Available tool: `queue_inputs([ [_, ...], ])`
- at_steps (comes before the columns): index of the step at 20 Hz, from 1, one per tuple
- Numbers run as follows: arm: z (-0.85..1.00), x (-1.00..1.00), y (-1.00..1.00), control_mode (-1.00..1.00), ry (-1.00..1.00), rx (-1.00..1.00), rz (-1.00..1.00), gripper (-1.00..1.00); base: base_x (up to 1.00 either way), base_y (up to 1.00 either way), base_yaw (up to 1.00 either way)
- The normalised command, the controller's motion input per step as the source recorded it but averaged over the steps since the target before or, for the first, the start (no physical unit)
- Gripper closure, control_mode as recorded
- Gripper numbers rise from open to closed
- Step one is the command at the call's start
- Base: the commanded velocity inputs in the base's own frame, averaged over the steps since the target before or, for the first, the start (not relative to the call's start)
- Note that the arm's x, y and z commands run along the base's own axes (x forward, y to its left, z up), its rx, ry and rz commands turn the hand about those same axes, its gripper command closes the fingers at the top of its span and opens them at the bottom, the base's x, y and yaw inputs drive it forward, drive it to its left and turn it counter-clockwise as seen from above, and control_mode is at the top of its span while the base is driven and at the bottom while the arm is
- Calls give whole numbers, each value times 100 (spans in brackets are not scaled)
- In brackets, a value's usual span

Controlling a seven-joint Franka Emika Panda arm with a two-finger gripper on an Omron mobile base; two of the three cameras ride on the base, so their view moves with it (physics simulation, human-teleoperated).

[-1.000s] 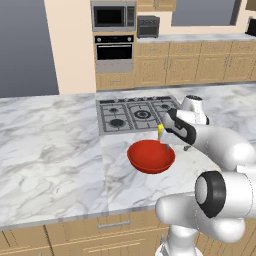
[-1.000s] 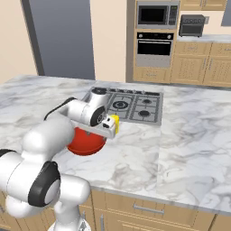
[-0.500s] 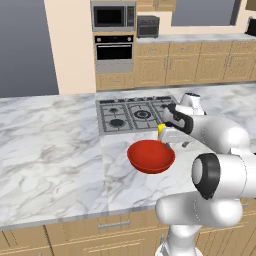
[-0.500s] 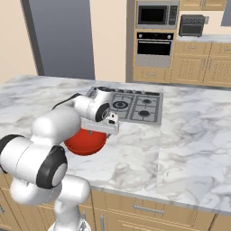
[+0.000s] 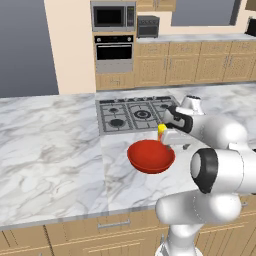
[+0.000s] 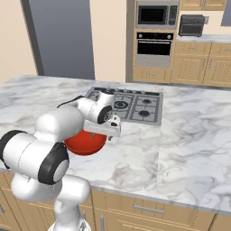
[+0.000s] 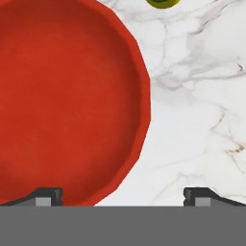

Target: Pick the cup and bowl from the counter and place them on the counter next to the sink.

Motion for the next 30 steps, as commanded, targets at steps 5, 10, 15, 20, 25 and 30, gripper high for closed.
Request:
queue_inputs([
  [5,-27,0,0,-100,0,0,-2,-100,0,0,0],
  [10,-28,0,0,-100,0,0,0,-100,0,0,0],
  [15,-28,6,0,-100,0,0,0,-100,0,0,0],
  [20,-12,18,0,-100,0,0,-1,-100,0,0,0],
  [25,-2,24,0,-100,4,0,-7,-100,0,0,0],
  [30,-12,16,0,-100,3,0,-16,-100,0,0,0],
])
